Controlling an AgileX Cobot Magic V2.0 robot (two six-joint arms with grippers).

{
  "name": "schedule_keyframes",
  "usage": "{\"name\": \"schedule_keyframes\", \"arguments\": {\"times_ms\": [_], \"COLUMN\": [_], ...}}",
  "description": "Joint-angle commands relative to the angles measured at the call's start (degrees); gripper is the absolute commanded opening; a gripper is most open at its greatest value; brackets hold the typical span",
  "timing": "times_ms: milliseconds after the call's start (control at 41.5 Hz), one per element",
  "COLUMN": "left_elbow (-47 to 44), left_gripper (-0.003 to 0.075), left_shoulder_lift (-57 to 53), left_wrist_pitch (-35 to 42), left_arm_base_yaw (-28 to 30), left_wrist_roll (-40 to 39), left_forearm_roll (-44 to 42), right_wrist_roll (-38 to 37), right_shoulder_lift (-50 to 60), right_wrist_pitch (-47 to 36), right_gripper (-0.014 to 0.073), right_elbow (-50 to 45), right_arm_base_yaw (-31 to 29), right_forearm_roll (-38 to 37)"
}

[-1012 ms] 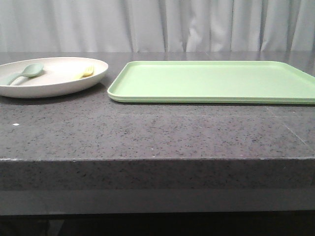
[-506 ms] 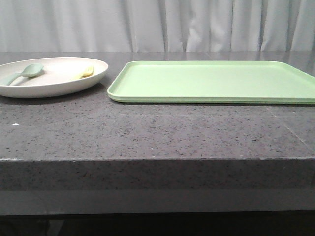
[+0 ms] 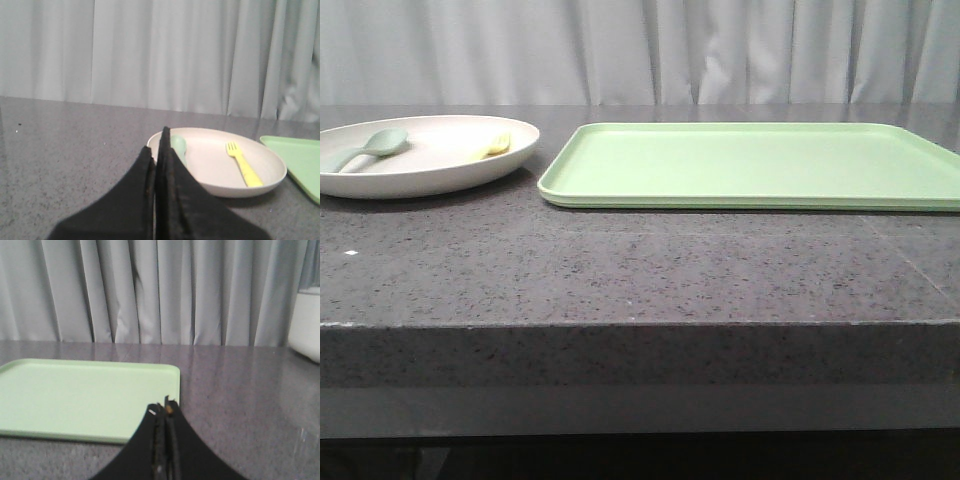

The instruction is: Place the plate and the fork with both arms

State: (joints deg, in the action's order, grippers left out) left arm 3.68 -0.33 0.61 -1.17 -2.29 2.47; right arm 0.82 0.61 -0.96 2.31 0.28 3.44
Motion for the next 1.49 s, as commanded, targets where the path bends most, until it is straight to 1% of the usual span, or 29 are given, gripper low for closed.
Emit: {"name": "schedule_keyframes", "arguments": {"times_ms": [0,120,241,265,337,410,651,843,1012,1349,1398,1470], "left_elbow": [7.21,15.76,26.98,33.37,38.25,40.66,40.16,38.4,37.94,37.94,37.94,37.94], "left_gripper": [-0.0018,-0.0018,-0.0018,-0.0018,-0.0018,-0.0018,-0.0018,-0.0018,-0.0018,-0.0017,-0.0017,0.0004], "left_shoulder_lift": [-0.93,0.09,4.05,8.05,12.53,16.41,24.72,29.03,31.17,31.49,31.49,31.49], "left_wrist_pitch": [1.28,-7.32,-16.2,-21.33,-25.78,-27.8,-27.83,-28.17,-28.2,-28.63,-29.2,-29.34], "left_arm_base_yaw": [-0.43,-0.43,-0.43,-0.43,-0.43,-0.43,-0.43,-0.43,-0.43,-0.43,-0.43,-0.43], "left_wrist_roll": [-0.5,-0.5,-0.5,-0.5,-0.5,-0.5,-0.5,-0.5,-0.5,-0.5,-0.5,-0.5], "left_forearm_roll": [1.05,1.29,1.87,1.87,1.87,1.87,1.87,1.87,1.87,1.72,1.7,0.64], "right_wrist_roll": [0.04,0.04,0.04,0.04,0.04,0.04,0.04,0.04,0.04,0.04,0.04,0.04], "right_shoulder_lift": [1.03,-1.17,-6.26,-10.77,-14.55,-18.14,-25.7,-27.72,-27.72,-27.72,-27.72,-27.85], "right_wrist_pitch": [-1.55,7.7,15.27,19.64,22.9,24.08,24.4,24.14,24.45,24.47,24.88,25.75], "right_gripper": [-0.0122,-0.0122,-0.0122,-0.0122,-0.0122,-0.0122,-0.0122,-0.0122,-0.0122,-0.0119,-0.0104,-0.0006], "right_elbow": [7.4,17.81,26.44,31.52,34.54,36.48,36.61,36.61,36.61,36.61,36.61,36.61], "right_arm_base_yaw": [-0.25,-0.25,-0.25,-0.25,-0.25,-0.25,-0.25,-0.25,-0.25,-0.28,-0.25,-0.25], "right_forearm_roll": [-0.54,-0.54,-0.54,-0.54,-0.54,-0.54,-0.54,-0.54,-0.54,-0.54,-0.54,-0.54]}}
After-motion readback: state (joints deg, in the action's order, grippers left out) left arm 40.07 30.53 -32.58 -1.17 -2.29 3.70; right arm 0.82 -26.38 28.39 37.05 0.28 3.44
